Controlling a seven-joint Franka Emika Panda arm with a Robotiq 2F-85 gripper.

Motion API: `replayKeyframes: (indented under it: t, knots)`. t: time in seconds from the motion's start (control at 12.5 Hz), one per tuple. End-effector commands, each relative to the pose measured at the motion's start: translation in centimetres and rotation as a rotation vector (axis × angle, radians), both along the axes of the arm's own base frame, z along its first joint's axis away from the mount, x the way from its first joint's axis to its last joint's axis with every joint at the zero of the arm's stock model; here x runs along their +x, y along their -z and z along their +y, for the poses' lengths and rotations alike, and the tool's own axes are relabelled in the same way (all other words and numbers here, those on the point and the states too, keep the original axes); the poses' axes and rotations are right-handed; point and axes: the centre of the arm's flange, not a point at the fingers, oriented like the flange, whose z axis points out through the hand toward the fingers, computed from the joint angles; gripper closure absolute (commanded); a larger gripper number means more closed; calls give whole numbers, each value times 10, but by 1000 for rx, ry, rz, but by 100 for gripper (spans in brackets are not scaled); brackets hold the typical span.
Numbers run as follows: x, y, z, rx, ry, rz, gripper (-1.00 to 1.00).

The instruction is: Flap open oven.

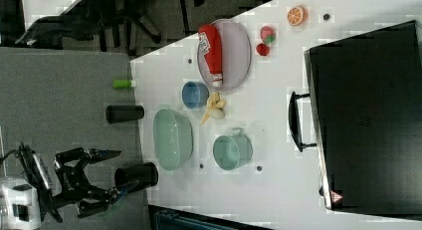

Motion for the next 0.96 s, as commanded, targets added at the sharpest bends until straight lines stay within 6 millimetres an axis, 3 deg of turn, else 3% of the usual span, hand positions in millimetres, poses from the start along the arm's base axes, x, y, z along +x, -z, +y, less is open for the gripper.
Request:
replayKeyframes:
  t: [0.08, 0.32, 0.4, 0.72, 0.96]
  knots:
    - [17, 36, -16, 2, 67, 80, -14]
    - [18, 41, -22, 6, 78, 91, 56]
    - [18, 47, -26, 7, 86, 102, 65]
    - [26, 73, -51, 9, 72, 121, 65]
    - [36, 100, -84, -32, -117, 123, 65]
